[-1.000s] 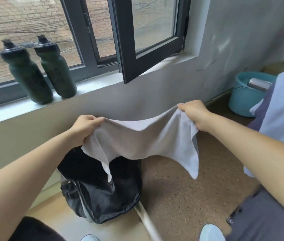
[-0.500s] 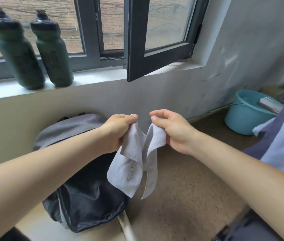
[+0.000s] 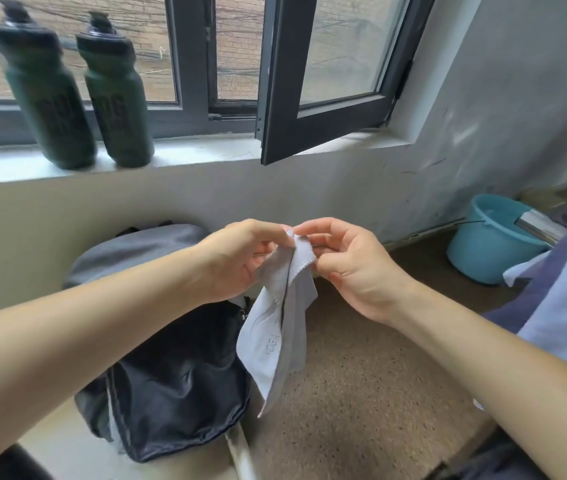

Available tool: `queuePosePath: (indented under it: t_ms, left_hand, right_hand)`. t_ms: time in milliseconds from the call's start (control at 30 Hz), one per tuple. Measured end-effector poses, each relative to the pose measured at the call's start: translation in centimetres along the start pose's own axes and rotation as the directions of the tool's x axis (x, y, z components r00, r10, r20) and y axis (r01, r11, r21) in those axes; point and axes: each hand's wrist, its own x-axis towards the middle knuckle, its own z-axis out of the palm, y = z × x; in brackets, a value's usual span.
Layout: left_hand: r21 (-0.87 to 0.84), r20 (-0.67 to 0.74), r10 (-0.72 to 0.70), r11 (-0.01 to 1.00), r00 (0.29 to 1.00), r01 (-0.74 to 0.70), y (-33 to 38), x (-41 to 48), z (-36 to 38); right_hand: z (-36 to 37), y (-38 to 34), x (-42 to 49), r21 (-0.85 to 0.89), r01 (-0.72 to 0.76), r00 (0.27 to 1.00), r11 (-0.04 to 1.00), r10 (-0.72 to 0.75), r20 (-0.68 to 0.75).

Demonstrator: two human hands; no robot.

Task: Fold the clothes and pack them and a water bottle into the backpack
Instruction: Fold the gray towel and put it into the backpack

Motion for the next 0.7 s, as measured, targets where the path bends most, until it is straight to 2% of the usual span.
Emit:
queuePosePath:
  t_ms: [100,233,400,567,700]
  left_hand:
    - [0.074,0.112,0.032,0.996,0.993,-0.04,0.2,-0.6,-0.2]
    - [0.002,0.061,0.067,0.998,0.996,-0.067,0.3,-0.6,-0.6]
    - [0.028,0.112,0.062,0.997,0.992,-0.066,0.4,-1.2,-0.8]
    - [0.077,-0.001,0.078,0.994,0.997,-0.078,0.3,-1.0,-0.9]
    - [0.078,-0.133,0.102,0.993,0.986,-0.092,0.3,-0.8,-1.0]
  right_hand:
    - [0.0,0.3,0.0,-0.139,0.107,0.993,0.984,-0.113,-0.032]
    - [0.1,0.3,-0.1,-0.211,0.177,0.977,0.961,-0.198,-0.081]
    - [0.0,0.3,-0.2,-0.288,0.176,0.962,0.941,-0.227,-0.152]
    - [0.2,0.0,-0.3,-0.334,0.163,0.971,0.929,-0.211,-0.114]
    - [-0.2,-1.2,-0.5,-0.513,0.237,0.962,0.825,-0.273,0.004]
